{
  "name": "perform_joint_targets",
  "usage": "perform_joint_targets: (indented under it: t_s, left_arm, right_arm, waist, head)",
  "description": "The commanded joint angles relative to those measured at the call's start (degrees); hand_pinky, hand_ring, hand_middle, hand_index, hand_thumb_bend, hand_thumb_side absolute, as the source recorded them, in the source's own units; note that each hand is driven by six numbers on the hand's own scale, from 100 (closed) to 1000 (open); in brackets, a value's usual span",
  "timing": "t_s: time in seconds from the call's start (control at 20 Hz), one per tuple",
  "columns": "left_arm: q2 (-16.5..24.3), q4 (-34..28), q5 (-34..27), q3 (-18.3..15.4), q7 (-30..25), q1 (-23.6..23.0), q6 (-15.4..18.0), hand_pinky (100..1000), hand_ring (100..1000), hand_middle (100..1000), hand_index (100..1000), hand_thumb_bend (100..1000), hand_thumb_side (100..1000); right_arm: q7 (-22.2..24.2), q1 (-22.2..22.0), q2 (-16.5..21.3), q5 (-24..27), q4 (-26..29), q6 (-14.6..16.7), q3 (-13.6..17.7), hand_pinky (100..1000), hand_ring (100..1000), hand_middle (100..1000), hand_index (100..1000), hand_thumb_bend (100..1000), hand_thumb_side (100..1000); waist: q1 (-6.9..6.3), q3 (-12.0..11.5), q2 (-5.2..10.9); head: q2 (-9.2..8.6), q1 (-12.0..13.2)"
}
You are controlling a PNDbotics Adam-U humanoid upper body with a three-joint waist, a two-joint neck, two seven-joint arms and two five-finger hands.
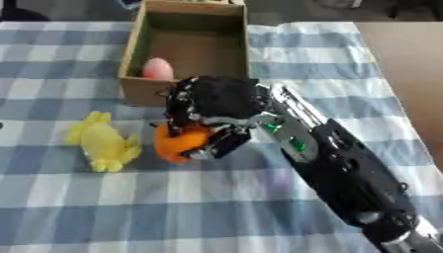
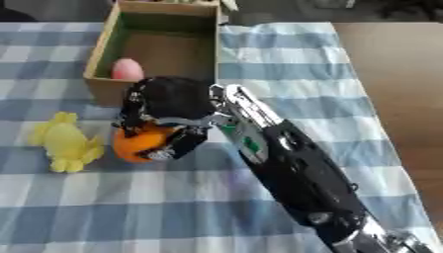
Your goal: Pick up objects on the table and place them in the box.
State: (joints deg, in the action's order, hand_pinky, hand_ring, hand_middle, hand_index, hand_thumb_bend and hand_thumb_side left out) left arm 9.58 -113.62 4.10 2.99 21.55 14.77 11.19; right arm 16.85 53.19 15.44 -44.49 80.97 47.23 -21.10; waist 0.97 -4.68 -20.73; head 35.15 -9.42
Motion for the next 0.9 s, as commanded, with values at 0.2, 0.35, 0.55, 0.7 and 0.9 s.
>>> perform_joint_targets:
  t_s: [0.2, 0.35, 0.55, 0.7, 0.9]
  left_arm:
    - [0.77, -0.97, 0.21, -0.2, -0.08, 0.2, -0.13, 458, 750, 694, 783, 100, 779]
    - [0.77, -0.97, 0.2, -0.15, -0.13, 0.15, -0.16, 458, 751, 694, 783, 100, 780]
    - [0.79, -0.97, 0.18, -0.12, -0.16, 0.16, -0.15, 458, 751, 694, 783, 100, 779]
    - [0.75, -0.97, 0.15, -0.06, -0.22, 0.16, -0.19, 458, 751, 694, 783, 100, 780]
    - [0.79, -0.97, 0.08, 0.07, -0.38, 0.16, -0.23, 458, 752, 695, 783, 100, 780]
  right_arm:
    - [4.22, 4.52, 2.43, 10.07, 3.67, -4.31, 2.61, 667, 543, 245, 354, 100, 206]
    - [7.2, 6.15, 3.26, 14.19, 3.19, -6.52, 3.54, 676, 539, 235, 324, 100, 199]
    - [10.03, 7.98, 4.1, 17.95, 2.41, -8.45, 5.0, 675, 534, 226, 288, 100, 174]
    - [10.31, 9.91, 4.22, 20.16, 1.96, -9.87, 6.12, 670, 532, 222, 281, 100, 175]
    - [10.35, 13.04, 3.82, 20.31, -1.23, -11.95, 7.88, 674, 533, 221, 285, 100, 175]
  waist:
    - [-0.23, 0.22, 1.72]
    - [-0.22, 0.25, 1.76]
    - [-0.25, 0.07, 1.72]
    - [-0.25, -0.02, 1.7]
    - [-0.2, -0.12, 1.74]
  head:
    - [-0.06, 0.42]
    - [0.02, 0.46]
    - [-0.02, 0.47]
    - [-0.07, 0.44]
    - [-0.09, 0.18]
